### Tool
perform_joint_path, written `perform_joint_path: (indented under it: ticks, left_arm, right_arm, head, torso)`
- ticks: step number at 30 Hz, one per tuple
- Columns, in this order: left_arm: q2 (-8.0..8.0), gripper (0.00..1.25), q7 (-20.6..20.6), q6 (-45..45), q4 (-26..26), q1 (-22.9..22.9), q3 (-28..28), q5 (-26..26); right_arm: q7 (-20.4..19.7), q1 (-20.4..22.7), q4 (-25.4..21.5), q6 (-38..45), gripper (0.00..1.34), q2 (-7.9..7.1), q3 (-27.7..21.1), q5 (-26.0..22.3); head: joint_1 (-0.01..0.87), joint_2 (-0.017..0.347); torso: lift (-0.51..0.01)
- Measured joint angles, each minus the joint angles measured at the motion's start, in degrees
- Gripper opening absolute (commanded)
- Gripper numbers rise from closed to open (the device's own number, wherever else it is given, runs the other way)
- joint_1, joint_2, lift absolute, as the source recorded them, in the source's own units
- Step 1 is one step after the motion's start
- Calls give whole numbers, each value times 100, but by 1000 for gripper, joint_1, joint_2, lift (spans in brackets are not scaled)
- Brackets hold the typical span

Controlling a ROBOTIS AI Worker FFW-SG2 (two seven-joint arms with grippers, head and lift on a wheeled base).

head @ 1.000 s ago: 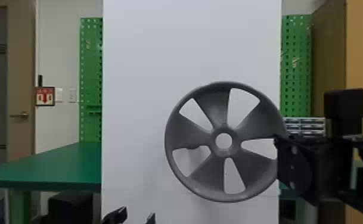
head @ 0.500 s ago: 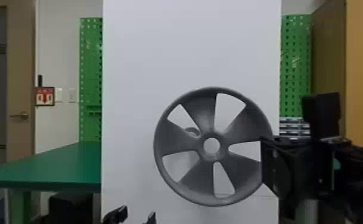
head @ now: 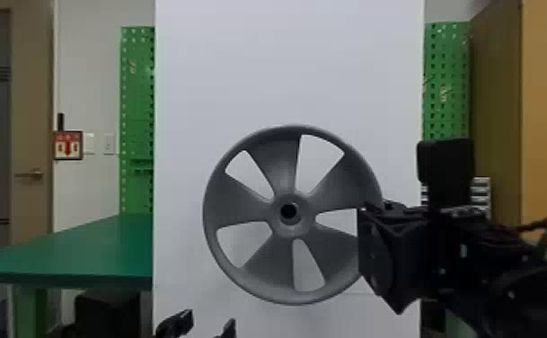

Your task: Hold the wheel and insert it

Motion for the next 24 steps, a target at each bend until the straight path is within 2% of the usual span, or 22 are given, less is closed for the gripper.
perform_joint_path:
  ticks: [10,24]
  left_arm:
    - [9,695,0,2,0,-7,-10,0]
    - [9,695,0,3,0,-7,-7,0]
  right_arm:
    - [-610,5,35,-176,169,0,217,-489]
    - [-644,-33,81,-172,169,0,222,-548]
  head:
    - [5,112]
    - [5,112]
  torso:
    - [-478]
    - [-478]
